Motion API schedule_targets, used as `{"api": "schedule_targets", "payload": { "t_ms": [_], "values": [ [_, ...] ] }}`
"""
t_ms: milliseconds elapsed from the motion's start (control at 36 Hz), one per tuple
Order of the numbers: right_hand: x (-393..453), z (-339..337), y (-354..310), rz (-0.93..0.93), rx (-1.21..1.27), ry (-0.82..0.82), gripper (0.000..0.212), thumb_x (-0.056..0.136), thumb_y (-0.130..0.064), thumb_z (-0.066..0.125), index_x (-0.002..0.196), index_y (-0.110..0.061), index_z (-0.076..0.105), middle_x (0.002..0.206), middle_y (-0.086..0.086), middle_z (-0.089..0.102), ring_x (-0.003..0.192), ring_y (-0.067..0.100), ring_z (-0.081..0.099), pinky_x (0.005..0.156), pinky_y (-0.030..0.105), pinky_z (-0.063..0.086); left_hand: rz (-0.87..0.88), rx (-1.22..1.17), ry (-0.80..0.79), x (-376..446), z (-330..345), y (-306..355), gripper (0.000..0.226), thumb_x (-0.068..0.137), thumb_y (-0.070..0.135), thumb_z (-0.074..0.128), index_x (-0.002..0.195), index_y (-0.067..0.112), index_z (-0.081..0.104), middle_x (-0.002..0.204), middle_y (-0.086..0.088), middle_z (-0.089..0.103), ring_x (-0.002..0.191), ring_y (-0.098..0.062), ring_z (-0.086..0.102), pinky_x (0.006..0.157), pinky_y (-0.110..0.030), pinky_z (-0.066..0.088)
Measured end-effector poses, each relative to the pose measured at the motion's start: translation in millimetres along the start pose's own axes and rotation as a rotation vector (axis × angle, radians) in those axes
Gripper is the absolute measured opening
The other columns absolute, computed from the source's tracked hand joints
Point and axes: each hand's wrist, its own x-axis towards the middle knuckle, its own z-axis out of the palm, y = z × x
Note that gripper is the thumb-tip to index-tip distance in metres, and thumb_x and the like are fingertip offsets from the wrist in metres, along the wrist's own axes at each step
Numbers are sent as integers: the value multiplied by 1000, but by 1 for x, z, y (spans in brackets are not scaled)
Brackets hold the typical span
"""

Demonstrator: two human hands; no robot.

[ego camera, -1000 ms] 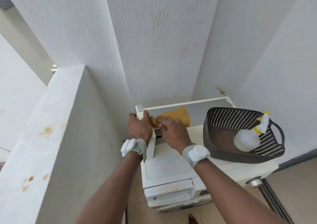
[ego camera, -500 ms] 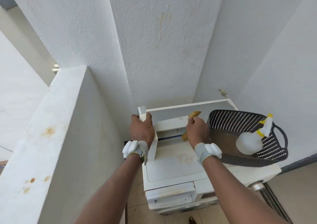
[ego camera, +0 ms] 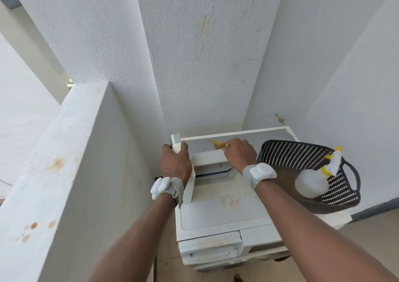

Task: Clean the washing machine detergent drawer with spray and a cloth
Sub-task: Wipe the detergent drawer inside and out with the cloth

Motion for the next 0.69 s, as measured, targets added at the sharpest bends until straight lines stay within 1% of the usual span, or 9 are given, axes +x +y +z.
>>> {"api": "schedule_targets", "payload": {
  "t_ms": [111, 167, 222, 278, 417, 472, 528, 583, 694],
  "values": [
    [-18, 8, -23, -123, -27, -53, 20, 95, -7, 47, 93, -6, 67, 90, 18, 68, 86, 39, 64, 66, 33, 39, 2, -11, 1, 1, 2, -2, 35, 98, 50, 62, 106, 18, 52, 92, -5, 66, 86, -34, 62, 74, -34, 42],
    [-27, 12, -28, -207, -13, -52, 22, 99, -9, 47, 93, -9, 68, 86, 14, 71, 79, 33, 62, 63, 34, 41, 6, -5, -4, 2, 2, -2, 34, 98, 50, 62, 106, 18, 51, 91, -4, 65, 86, -34, 62, 74, -34, 42],
    [-23, 10, -30, -186, 51, -32, 24, 101, -17, 48, 98, -13, 72, 90, 12, 73, 83, 34, 64, 66, 37, 49, 4, -8, -1, 3, 4, 0, 36, 97, 50, 62, 106, 17, 52, 91, -4, 66, 86, -33, 63, 74, -34, 41],
    [-27, 10, -38, -172, 70, -43, 24, 100, -18, 49, 99, -15, 73, 92, 14, 73, 88, 37, 65, 66, 38, 48, -3, 2, 6, 1, 3, -1, 38, 97, 51, 61, 108, 16, 53, 94, -7, 68, 87, -34, 63, 75, -34, 42],
    [-64, 22, -66, -457, 160, -186, 18, 94, -4, 53, 95, -10, 71, 94, 16, 72, 83, 40, 64, 61, 36, 41, -2, 19, 17, 5, 1, -5, 42, 97, 52, 61, 113, 14, 57, 95, -6, 66, 86, -30, 59, 77, -34, 41],
    [-66, 24, -52, -494, 161, -158, 29, 89, 3, 55, 106, -14, 72, 106, 9, 75, 92, 35, 66, 67, 39, 51, -3, 31, 26, 5, 1, -4, 42, 97, 52, 61, 114, 13, 58, 95, -6, 64, 85, -30, 57, 76, -33, 39],
    [-62, 20, -31, -443, 154, -65, 52, 85, 10, 55, 124, -19, 71, 125, 2, 73, 111, 26, 66, 86, 38, 56, 2, 25, 18, 3, 2, -2, 43, 98, 51, 61, 114, 12, 58, 95, -6, 63, 86, -31, 57, 76, -33, 39],
    [-56, 12, -11, -302, 132, 56, 59, 82, 13, 52, 129, -18, 70, 132, 3, 70, 122, 25, 63, 94, 38, 55, -3, 36, 4, 2, 1, -1, 43, 99, 52, 61, 113, 11, 58, 95, -7, 63, 86, -32, 58, 76, -34, 39],
    [-46, -12, 1, -107, -44, 53, 37, 86, 1, 51, 114, -16, 68, 107, 10, 69, 101, 38, 65, 71, 39, 48, -16, 29, 4, 2, -1, 1, 44, 97, 55, 61, 110, 13, 56, 97, -8, 67, 88, -35, 61, 77, -36, 44]
  ]
}}
